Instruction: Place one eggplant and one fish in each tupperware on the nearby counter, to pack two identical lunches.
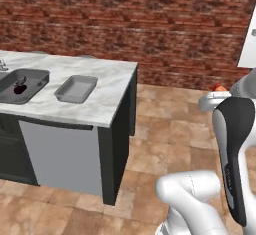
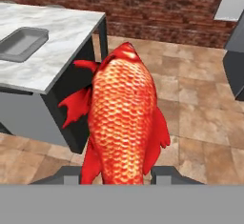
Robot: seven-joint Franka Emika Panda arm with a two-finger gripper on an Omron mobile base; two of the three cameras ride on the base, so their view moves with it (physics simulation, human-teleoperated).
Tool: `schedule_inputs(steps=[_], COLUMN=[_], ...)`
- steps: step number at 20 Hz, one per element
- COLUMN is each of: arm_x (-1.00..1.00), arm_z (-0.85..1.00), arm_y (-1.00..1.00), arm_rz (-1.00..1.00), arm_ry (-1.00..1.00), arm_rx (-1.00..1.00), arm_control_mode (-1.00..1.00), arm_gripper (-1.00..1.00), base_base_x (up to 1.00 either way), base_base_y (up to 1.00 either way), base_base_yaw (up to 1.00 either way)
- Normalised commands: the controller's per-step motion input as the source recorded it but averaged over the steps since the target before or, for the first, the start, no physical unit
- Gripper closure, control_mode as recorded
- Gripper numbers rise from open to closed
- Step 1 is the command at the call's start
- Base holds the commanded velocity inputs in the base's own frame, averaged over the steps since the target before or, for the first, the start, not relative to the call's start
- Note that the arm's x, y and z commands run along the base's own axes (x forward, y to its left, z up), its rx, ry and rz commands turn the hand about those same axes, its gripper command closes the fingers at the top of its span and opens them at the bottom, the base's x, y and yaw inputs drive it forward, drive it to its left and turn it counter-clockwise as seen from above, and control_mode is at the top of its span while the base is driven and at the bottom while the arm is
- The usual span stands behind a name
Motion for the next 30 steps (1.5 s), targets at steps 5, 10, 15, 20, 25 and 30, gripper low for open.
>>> schedule_inputs(steps=[5,10,15,20,25,30], arm_x=[0.00,0.00,0.00,0.00,0.00,0.00], arm_z=[0.00,0.00,0.00,0.00,0.00,0.00], arm_y=[0.00,0.00,0.00,0.00,0.00,0.00], arm_rz=[0.00,0.00,0.00,0.00,0.00,0.00], arm_ry=[0.00,0.00,0.00,0.00,0.00,0.00], arm_rx=[0.00,0.00,0.00,0.00,0.00,0.00], arm_control_mode=[1.00,1.00,1.00,1.00,1.00,1.00], arm_gripper=[1.00,1.00,1.00,1.00,1.00,1.00], base_base_x=[0.27,0.32,0.37,0.26,0.47,0.61], base_base_y=[0.85,1.00,1.00,0.99,0.62,0.31], base_base_yaw=[-0.05,-0.13,-0.26,-0.39,-0.44,-0.36])
